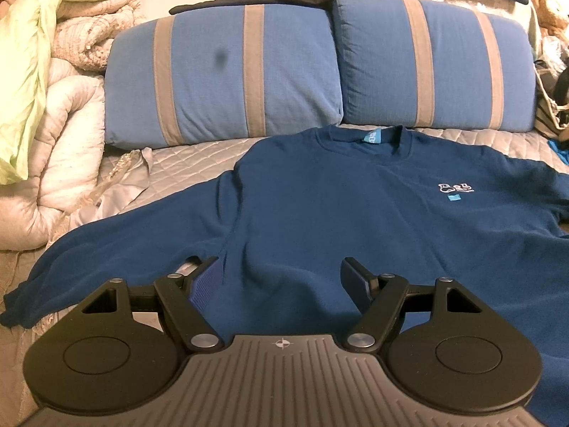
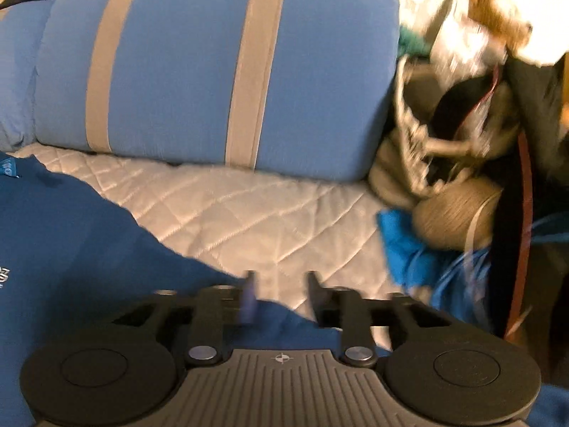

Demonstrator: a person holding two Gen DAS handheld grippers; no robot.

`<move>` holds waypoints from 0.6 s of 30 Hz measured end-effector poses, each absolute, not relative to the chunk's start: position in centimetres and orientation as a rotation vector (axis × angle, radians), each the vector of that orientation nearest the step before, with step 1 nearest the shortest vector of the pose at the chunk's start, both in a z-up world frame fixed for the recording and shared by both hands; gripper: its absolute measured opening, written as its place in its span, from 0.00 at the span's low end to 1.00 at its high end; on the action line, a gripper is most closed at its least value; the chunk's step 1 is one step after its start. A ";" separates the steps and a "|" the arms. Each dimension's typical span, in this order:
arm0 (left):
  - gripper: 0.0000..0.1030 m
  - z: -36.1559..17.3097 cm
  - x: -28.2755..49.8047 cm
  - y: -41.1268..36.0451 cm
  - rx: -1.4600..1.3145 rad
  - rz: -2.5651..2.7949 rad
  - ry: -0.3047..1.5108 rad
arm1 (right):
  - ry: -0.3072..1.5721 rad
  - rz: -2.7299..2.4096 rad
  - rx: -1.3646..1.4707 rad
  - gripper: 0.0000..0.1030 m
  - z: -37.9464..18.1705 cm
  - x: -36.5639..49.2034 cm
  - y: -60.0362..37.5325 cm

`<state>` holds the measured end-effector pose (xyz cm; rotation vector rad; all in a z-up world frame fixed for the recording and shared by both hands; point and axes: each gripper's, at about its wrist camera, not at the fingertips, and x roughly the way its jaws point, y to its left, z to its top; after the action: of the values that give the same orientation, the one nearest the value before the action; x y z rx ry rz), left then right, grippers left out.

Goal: Fold clothes

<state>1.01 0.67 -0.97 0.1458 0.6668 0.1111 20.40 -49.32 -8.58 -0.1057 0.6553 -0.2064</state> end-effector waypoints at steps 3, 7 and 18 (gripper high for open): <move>0.71 -1.0 1.0 0.7 0.145 0.110 0.665 | 0.605 -0.189 -0.130 0.93 -5.6 18.1 -48.7; 0.71 -1.0 0.9 0.8 0.143 0.107 0.663 | 0.561 -0.100 -0.120 1.00 -1.4 14.5 -46.9; 0.71 -0.8 0.9 1.6 0.093 0.037 0.684 | 0.563 0.176 -0.077 1.00 1.9 8.6 -38.3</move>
<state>0.92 1.61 -0.83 0.0926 0.6836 0.0368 8.62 -38.29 1.95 -0.0767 0.5633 0.1759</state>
